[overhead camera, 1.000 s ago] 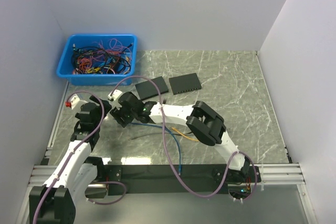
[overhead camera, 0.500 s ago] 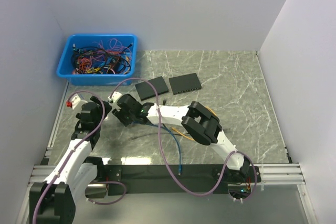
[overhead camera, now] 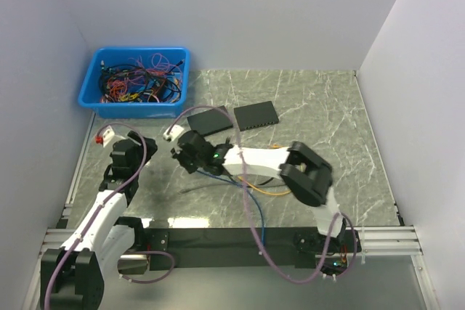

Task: Insert the plug into the switch port

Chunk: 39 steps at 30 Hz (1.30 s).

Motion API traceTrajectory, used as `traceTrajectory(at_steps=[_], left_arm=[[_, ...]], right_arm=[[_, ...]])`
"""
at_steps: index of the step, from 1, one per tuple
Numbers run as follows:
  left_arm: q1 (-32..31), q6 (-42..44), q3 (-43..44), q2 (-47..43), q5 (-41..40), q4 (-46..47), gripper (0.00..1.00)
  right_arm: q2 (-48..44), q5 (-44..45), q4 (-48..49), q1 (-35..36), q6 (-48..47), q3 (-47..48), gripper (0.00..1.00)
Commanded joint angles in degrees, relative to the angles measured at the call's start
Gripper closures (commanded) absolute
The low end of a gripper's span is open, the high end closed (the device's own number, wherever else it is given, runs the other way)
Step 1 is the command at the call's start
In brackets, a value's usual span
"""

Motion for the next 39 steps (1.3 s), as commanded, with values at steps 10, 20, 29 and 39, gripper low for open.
traceTrajectory(at_steps=[10, 20, 29, 39], left_arm=[[-14.81, -2.66, 6.88, -1.54, 14.18, 14.26, 0.33], [-25.56, -3.1, 10.22, 1.63, 9.0, 15.93, 0.42], [-29.6, -4.07, 10.75, 4.88, 4.95, 15.41, 0.52], [-31.89, -4.33, 9.26, 2.07, 3.11, 11.98, 0.73]], right_arm=[[-24.56, -10.56, 9.5, -8.55, 6.8, -17.28, 1.0], [-28.0, -14.95, 12.15, -10.58, 8.29, -20.71, 1.0], [-27.91, -15.14, 12.76, -10.75, 9.79, -20.8, 1.0], [-29.58, -13.38, 14.08, -11.11, 10.75, -21.85, 1.0]])
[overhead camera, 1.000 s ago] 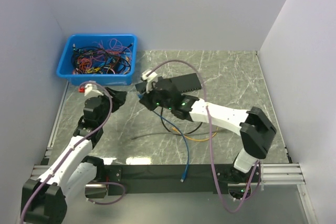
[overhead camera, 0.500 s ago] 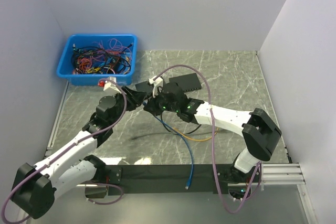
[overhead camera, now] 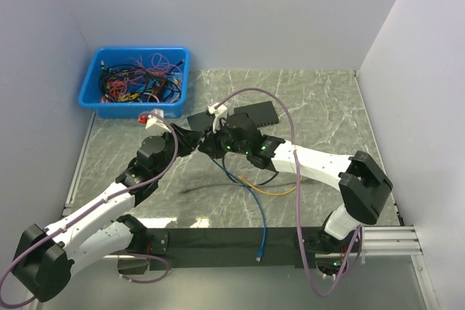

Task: Insert the plug into the switch port

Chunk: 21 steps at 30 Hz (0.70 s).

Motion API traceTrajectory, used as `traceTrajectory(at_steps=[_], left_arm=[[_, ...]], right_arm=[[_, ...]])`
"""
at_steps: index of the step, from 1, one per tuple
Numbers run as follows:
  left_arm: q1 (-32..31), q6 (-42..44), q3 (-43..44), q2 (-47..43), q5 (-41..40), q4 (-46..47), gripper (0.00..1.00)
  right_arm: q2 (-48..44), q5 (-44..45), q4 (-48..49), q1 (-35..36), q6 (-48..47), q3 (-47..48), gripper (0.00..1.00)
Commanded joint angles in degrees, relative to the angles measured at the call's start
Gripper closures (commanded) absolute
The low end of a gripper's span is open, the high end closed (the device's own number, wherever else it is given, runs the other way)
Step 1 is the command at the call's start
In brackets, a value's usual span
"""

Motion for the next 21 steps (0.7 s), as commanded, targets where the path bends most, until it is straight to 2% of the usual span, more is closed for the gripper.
traceTrajectory(at_steps=[1, 3, 9, 11, 12, 15, 18, 21], left_arm=[[-0.9, -0.94, 0.03, -1.87, 0.03, 0.29, 0.73], [-0.98, -1.12, -0.93, -2.3, -0.33, 0.2, 0.73], [-1.07, -1.3, -1.03, -2.13, -0.85, -0.42, 0.9], [-1.07, -1.47, -0.24, -1.69, -0.94, -1.56, 0.95], [-1.07, -1.39, 0.03, -1.43, -0.86, -1.56, 0.97], [-1.07, -1.56, 0.03, -1.51, -0.42, -0.95, 0.98], [-1.07, -1.82, -0.15, -1.6, -0.42, -0.51, 0.99], [-1.07, -2.09, 0.29, -1.17, -0.5, -0.94, 0.99]], right_arm=[[-3.7, 1.6, 3.81, -0.61, 0.76, -0.89, 1.0], [-4.41, 1.42, 4.25, -0.7, 0.85, -1.51, 1.0], [-5.64, 0.54, 4.78, -0.61, 0.68, -2.21, 0.99], [-6.43, 0.11, 4.78, -0.7, 0.5, -2.3, 0.91], [-6.69, 0.02, 4.78, -0.61, 0.42, -2.47, 0.83], [-8.01, -0.86, 5.3, -0.7, 0.41, -3.0, 0.7], [-9.15, -1.56, 5.65, -0.61, 0.33, -3.7, 0.62], [-10.21, -2.0, 6.18, -0.61, 0.41, -4.41, 0.6]])
